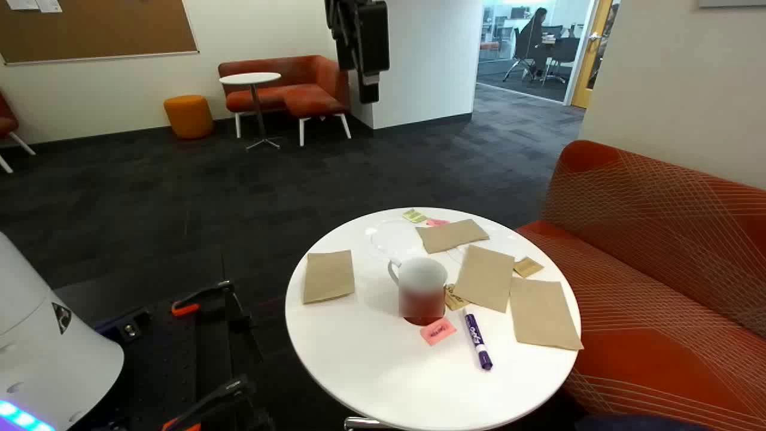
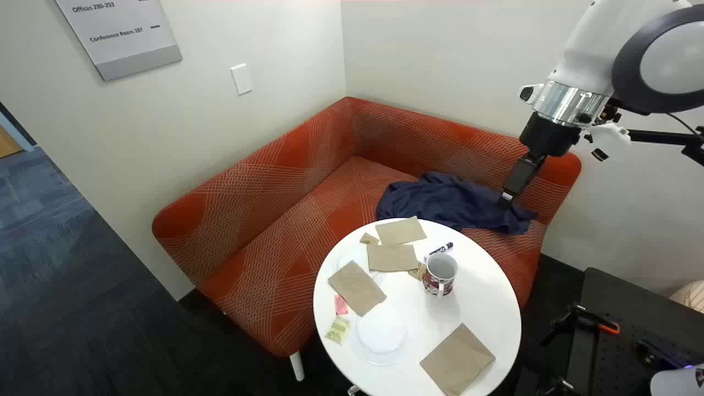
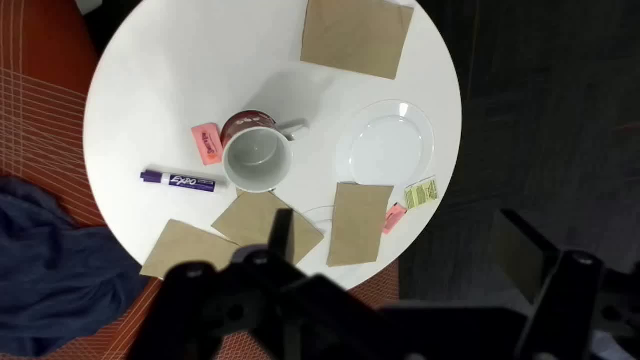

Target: Move the mug forwards

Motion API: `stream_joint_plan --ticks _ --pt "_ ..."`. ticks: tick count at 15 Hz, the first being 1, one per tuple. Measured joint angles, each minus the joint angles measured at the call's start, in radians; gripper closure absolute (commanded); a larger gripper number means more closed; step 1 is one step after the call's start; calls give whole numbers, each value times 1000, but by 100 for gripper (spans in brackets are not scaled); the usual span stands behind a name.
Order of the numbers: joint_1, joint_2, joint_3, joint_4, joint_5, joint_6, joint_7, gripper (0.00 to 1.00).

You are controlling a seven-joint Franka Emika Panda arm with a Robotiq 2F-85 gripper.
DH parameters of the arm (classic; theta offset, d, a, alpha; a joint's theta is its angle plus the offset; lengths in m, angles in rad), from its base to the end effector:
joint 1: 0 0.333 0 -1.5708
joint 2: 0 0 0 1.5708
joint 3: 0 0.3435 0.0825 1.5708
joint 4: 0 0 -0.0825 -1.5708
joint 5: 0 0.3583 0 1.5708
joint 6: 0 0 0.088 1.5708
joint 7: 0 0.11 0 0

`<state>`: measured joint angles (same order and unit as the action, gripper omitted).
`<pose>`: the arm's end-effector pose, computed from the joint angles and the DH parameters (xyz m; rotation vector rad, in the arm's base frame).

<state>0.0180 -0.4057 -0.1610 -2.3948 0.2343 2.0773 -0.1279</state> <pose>0.3967 -0.0506 0.5091 -2.8725 0.1592 -0.1654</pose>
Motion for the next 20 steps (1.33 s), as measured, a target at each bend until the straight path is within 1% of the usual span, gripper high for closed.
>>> stream_joint_plan --ticks 5,7,9,12,15,20 --pt "-2 0 2 0 -1 0 0 0" --pt "-16 2 12 -3 -18 5 14 0" --pt "-41 6 38 -19 -69 72 86 0" --pt "-87 16 88 -66 -166 172 233 0" --pt "-117 29 126 -117 -234 214 358 0" --pt "-130 72 178 -190 -305 251 530 0"
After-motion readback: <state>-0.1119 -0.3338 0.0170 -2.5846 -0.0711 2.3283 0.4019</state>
